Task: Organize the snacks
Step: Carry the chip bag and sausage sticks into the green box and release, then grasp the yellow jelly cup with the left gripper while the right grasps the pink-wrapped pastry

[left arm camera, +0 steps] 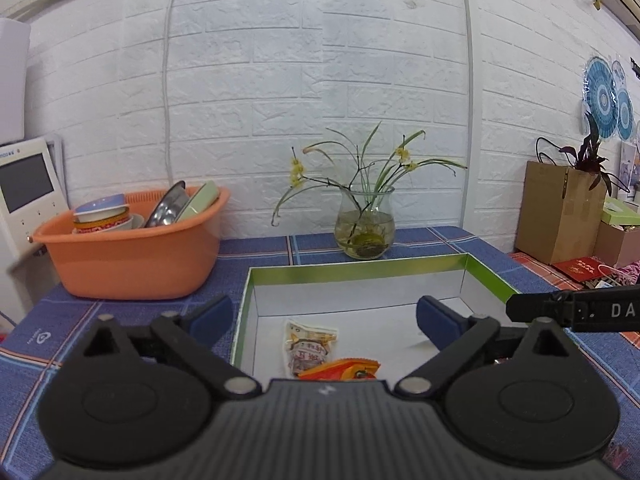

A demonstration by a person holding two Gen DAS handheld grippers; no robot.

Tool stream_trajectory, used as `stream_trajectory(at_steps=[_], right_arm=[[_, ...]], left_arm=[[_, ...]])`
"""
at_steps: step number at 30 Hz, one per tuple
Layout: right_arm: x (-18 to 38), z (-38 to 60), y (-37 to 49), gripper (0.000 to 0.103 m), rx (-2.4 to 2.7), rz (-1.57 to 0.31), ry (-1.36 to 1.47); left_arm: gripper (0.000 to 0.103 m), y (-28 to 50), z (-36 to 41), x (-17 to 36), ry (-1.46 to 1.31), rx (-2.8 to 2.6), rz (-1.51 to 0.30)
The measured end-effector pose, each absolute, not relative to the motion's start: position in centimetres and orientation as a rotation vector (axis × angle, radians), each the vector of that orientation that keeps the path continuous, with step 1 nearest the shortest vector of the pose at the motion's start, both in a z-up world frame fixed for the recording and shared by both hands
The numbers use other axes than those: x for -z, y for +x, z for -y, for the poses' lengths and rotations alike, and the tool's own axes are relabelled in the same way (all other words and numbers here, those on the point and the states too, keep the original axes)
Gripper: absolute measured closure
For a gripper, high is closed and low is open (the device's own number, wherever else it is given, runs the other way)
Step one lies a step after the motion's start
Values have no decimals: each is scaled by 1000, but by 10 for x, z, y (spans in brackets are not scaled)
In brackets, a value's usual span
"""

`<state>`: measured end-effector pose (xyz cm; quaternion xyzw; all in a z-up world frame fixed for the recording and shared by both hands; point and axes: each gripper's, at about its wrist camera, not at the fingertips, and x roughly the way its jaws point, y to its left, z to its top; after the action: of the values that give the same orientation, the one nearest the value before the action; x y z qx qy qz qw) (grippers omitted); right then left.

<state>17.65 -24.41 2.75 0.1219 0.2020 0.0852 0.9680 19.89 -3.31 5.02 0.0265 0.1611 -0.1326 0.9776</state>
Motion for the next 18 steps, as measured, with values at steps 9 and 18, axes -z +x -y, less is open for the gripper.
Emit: stream_trajectory(at_steps=[9,18], right_arm=[[-21,262,112,0,-136,-373,169],[15,265,75,0,-119,-435,135]], left_arm=[[1,135,2,-51,46,232,-305],[0,49,-32,-19,5,191,-366]])
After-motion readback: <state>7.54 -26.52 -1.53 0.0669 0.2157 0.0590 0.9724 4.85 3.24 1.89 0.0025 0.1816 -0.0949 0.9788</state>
